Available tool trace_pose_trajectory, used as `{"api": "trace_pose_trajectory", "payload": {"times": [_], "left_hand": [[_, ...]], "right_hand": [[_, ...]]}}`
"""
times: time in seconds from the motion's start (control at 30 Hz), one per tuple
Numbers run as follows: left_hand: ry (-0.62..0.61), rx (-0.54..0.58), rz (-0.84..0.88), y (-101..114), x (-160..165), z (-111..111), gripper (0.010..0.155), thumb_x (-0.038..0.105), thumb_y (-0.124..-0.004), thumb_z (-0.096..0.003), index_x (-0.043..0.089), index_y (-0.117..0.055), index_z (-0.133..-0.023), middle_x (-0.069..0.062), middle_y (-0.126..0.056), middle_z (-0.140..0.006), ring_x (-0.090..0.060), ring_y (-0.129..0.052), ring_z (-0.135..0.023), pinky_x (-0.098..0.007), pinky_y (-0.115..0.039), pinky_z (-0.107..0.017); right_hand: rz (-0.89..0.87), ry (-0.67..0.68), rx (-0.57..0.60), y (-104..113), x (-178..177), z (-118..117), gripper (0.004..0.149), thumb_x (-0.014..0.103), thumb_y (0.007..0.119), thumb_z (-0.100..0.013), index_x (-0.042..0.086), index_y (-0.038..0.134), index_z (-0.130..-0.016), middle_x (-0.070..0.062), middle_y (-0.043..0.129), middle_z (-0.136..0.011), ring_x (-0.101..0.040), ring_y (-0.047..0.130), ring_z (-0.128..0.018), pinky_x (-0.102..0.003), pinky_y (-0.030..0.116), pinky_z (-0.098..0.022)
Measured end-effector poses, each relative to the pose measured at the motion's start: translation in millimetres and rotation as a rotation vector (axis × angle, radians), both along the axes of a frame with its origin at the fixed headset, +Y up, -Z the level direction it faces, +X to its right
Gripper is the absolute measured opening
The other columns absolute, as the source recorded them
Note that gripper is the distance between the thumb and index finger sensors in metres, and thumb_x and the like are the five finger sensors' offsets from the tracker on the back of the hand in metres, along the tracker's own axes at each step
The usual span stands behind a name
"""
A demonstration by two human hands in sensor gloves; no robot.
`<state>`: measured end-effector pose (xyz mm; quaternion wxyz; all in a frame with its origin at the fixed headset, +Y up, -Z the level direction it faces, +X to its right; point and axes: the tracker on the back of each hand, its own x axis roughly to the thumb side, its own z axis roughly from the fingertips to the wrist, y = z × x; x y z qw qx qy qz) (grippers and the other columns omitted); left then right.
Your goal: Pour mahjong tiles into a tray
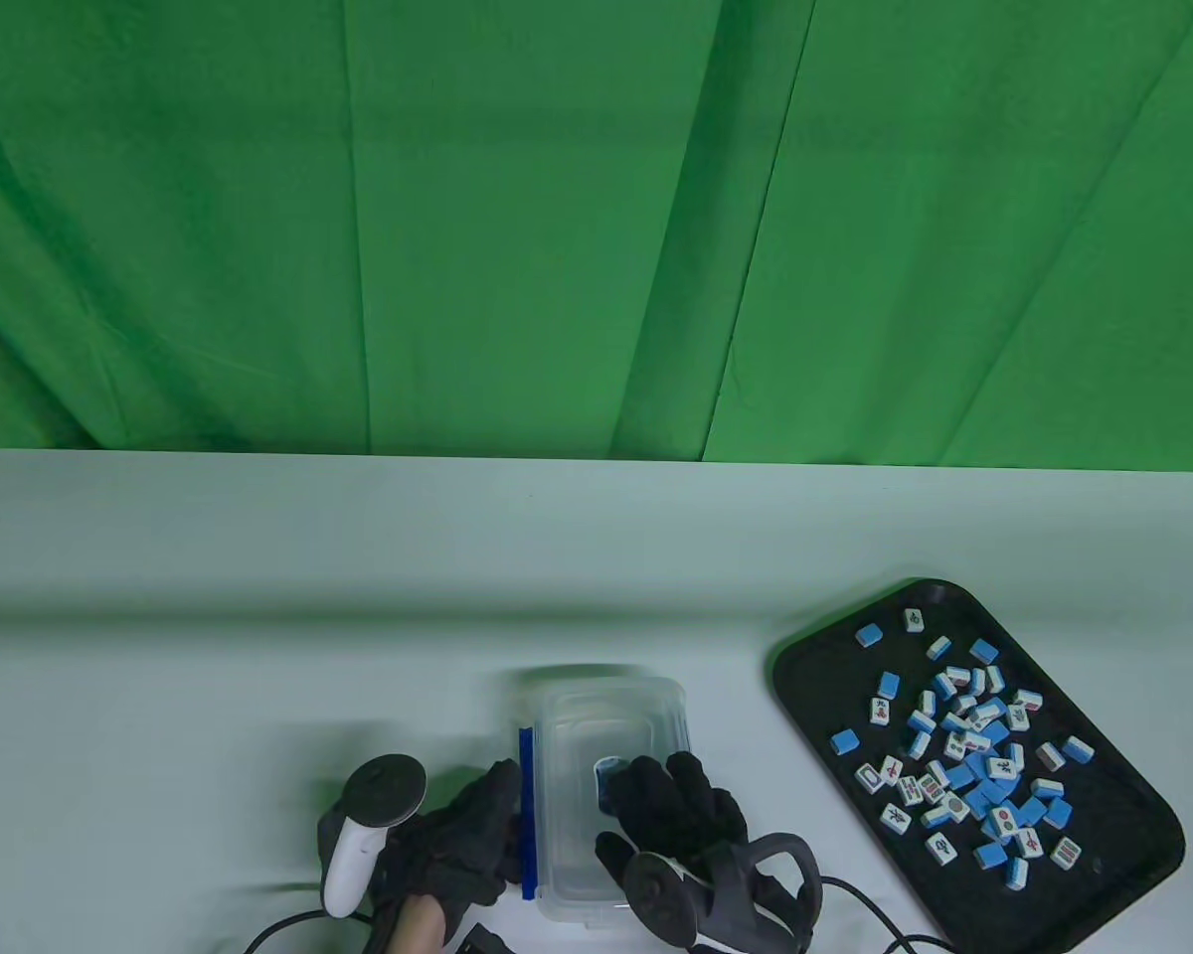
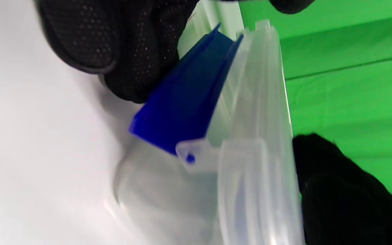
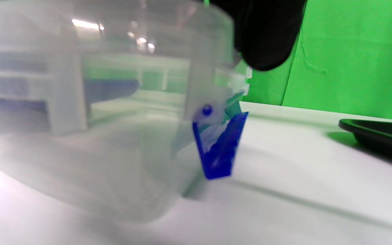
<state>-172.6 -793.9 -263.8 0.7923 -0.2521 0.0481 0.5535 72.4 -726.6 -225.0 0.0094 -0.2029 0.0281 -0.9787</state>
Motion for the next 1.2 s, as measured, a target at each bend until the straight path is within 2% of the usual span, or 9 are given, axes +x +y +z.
{"api": "trace_pose_trajectory", "payload": {"times": [0.1, 0.2, 0.3, 0.47, 0.6, 0.93, 1.1, 1.2], "left_hand": [[0.013, 0.092, -0.091, 12.0, -0.7, 0.9, 0.08, 0.054, -0.045, -0.0667, -0.012, -0.052, -0.111, -0.019, -0.094, -0.08, -0.032, -0.101, -0.057, -0.05, -0.081, -0.043], [-0.024, 0.267, -0.317, 30.0, 14.4, 3.8, 0.076, 0.052, -0.048, -0.0661, -0.011, -0.063, -0.106, -0.014, -0.1, -0.068, -0.029, -0.104, -0.049, -0.049, -0.083, -0.039], [-0.113, 0.332, -0.539, 42.1, 36.5, 9.8, 0.076, 0.054, -0.05, -0.0656, -0.009, -0.068, -0.104, -0.011, -0.102, -0.062, -0.027, -0.105, -0.045, -0.048, -0.084, -0.037], [-0.228, 0.402, -0.926, 55.2, 72.3, 22.0, 0.079, 0.054, -0.052, -0.0652, -0.014, -0.063, -0.104, -0.01, -0.101, -0.065, -0.027, -0.104, -0.049, -0.048, -0.084, -0.039], [-0.204, 0.402, -0.921, 57.6, 76.2, 22.3, 0.074, 0.047, -0.054, -0.0657, -0.016, -0.066, -0.102, -0.012, -0.101, -0.062, -0.027, -0.104, -0.046, -0.048, -0.084, -0.037], [-0.208, 0.491, -1.061, 64.5, 91.2, 24.8, 0.065, 0.037, -0.057, -0.067, -0.018, -0.071, -0.098, -0.014, -0.103, -0.056, -0.026, -0.105, -0.041, -0.047, -0.084, -0.036], [-0.199, 0.495, -1.076, 61.7, 88.8, 26.0, 0.065, 0.04, -0.053, -0.0672, -0.014, -0.069, -0.101, -0.011, -0.102, -0.061, -0.027, -0.105, -0.047, -0.048, -0.084, -0.039], [-0.181, 0.501, -1.077, 62.0, 85.0, 27.3, 0.067, 0.045, -0.052, -0.0671, -0.008, -0.064, -0.107, -0.015, -0.099, -0.072, -0.033, -0.103, -0.057, -0.051, -0.081, -0.044]], "right_hand": [[0.011, -0.003, 0.004, 0.2, -0.3, 0.5, 0.061, 0.059, 0.055, -0.065, 0.025, 0.058, -0.115, -0.006, 0.057, -0.122, -0.043, 0.058, -0.108, -0.055, 0.072, -0.071], [0.016, -0.003, 0.006, 0.7, -0.3, 0.7, 0.061, 0.059, 0.055, -0.065, 0.025, 0.058, -0.115, -0.006, 0.057, -0.122, -0.042, 0.058, -0.109, -0.054, 0.072, -0.07], [0.016, -0.003, 0.005, 0.7, -0.3, 0.8, 0.061, 0.059, 0.055, -0.065, 0.025, 0.058, -0.115, -0.006, 0.057, -0.122, -0.043, 0.058, -0.109, -0.054, 0.072, -0.07], [0.014, -0.007, 0.007, 0.6, -0.3, 1.1, 0.061, 0.059, 0.056, -0.065, 0.025, 0.058, -0.115, -0.006, 0.057, -0.122, -0.042, 0.058, -0.109, -0.054, 0.072, -0.07], [0.004, -0.015, 0.004, 0.4, -0.2, 1.4, 0.061, 0.06, 0.056, -0.065, 0.025, 0.058, -0.115, -0.005, 0.057, -0.122, -0.042, 0.057, -0.109, -0.054, 0.071, -0.07], [-0.001, -0.01, 0.015, -0.1, 0.0, 1.6, 0.061, 0.059, 0.056, -0.065, 0.025, 0.057, -0.115, -0.006, 0.057, -0.122, -0.043, 0.057, -0.109, -0.054, 0.071, -0.07], [0.005, -0.008, 0.018, 0.7, 1.1, 1.1, 0.061, 0.06, 0.055, -0.065, 0.025, 0.057, -0.115, -0.006, 0.057, -0.122, -0.042, 0.057, -0.108, -0.053, 0.071, -0.07], [-0.071, -0.017, 0.092, 2.9, 11.0, -0.6, 0.059, 0.06, 0.056, -0.065, 0.028, 0.057, -0.115, -0.007, 0.062, -0.119, -0.04, 0.064, -0.105, -0.052, 0.072, -0.07]]}}
